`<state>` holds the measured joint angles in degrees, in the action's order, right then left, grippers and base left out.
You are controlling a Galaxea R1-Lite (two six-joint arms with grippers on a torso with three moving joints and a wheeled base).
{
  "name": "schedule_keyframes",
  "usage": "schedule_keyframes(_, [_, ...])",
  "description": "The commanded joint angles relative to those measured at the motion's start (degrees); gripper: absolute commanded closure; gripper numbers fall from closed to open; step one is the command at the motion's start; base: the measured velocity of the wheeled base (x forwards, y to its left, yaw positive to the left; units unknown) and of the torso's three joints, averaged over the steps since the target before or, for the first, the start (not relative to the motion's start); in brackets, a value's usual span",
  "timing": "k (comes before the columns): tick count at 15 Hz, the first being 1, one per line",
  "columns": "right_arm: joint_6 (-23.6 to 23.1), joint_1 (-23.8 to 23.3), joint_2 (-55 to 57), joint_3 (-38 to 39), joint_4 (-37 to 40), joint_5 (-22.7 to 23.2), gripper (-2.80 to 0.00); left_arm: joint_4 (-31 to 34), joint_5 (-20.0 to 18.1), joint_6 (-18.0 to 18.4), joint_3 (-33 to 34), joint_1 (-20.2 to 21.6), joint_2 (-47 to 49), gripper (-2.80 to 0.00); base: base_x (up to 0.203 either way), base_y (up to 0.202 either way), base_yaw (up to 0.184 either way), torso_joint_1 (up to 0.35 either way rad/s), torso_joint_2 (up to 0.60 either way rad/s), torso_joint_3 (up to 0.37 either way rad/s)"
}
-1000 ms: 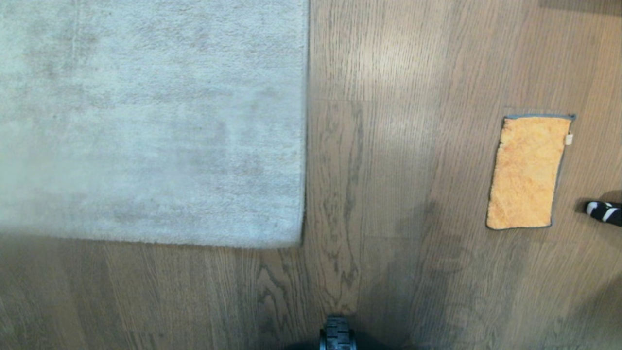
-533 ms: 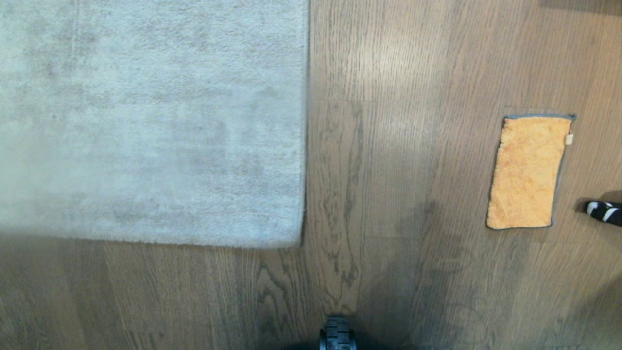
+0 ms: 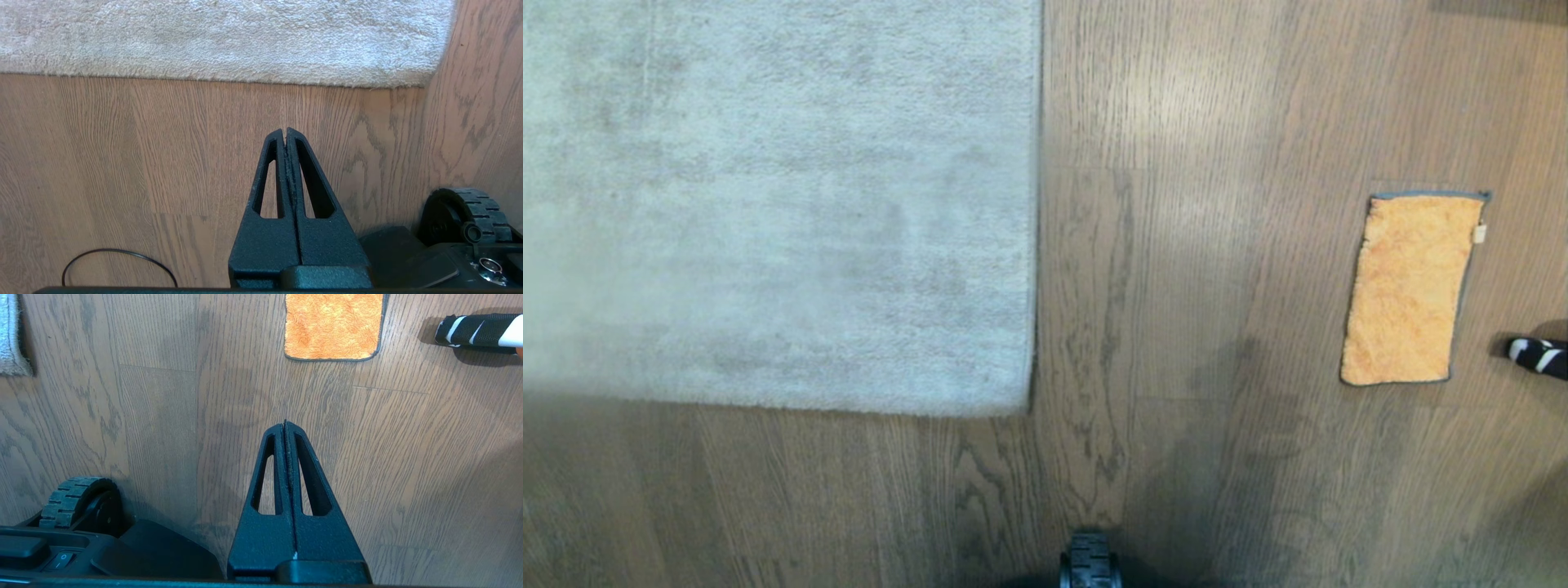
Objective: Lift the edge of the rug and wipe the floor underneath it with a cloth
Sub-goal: Lift up the carpet
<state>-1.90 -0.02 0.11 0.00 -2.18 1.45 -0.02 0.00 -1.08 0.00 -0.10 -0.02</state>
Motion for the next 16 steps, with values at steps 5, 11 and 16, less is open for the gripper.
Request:
schedule_keyframes(5, [-0.04,0.02,-0.02,0.0,-0.02,-0.02,0.0,-0.06,0.0,-0.09,0.0,0.01,0.02,0.0,0.0,0.0,0.0,0.0,0.0,0.0])
schedule_keyframes(11, [-0.04,0.02,-0.02,0.0,-0.02,0.04,0.0,-0.05,0.09,-0.06,0.0,0.01,0.02,0.0,0.0,0.0,0.0,0.0,0.0,0.0])
schedule_keyframes(16, [-0.04,0.02,-0.02,0.0,-0.04,0.04,0.0,-0.06,0.0,-0.06,0.0,0.01,0.02,0.0,0.0,0.0,0.0,0.0,0.0,0.0])
